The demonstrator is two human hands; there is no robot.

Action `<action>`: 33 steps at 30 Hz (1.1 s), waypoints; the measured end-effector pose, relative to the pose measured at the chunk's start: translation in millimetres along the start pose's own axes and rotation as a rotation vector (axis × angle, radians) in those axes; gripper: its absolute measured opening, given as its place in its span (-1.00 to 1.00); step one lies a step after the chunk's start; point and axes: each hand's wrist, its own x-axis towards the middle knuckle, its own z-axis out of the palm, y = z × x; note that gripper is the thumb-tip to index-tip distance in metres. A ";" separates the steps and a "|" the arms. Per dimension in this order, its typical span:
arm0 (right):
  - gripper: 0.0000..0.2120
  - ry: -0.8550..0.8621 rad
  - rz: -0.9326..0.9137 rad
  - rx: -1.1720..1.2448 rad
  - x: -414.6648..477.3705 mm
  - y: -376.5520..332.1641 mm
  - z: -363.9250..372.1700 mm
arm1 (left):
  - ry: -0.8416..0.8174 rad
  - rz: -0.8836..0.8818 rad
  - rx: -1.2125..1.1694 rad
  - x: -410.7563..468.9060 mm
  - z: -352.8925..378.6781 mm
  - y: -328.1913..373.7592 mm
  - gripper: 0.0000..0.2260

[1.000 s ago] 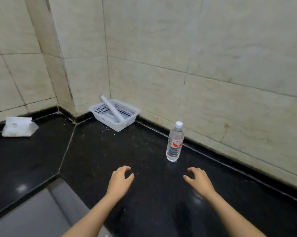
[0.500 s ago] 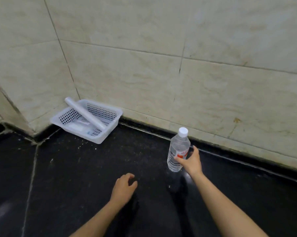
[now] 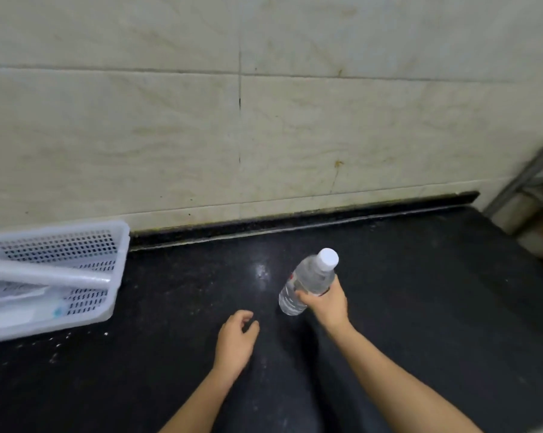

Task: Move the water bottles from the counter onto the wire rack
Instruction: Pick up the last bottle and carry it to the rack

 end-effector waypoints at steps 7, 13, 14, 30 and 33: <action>-0.51 0.150 0.058 -0.062 -42.0 34.4 -86.1 | -0.182 0.164 0.041 -23.3 55.6 33.6 -0.79; -0.51 0.407 0.119 0.007 -104.3 81.3 -205.6 | -0.364 0.354 0.140 -76.0 136.4 80.0 -0.77; -0.51 0.445 0.119 0.014 -116.1 89.7 -229.0 | -0.396 0.389 0.152 -88.0 154.2 89.9 -0.77; -0.45 0.761 0.259 -0.027 -260.7 235.7 -547.9 | -0.763 0.639 0.432 -297.2 448.3 189.1 -0.69; -0.46 0.758 0.288 -0.041 -247.8 249.6 -581.2 | -0.758 0.665 0.445 -299.8 486.9 216.1 -0.69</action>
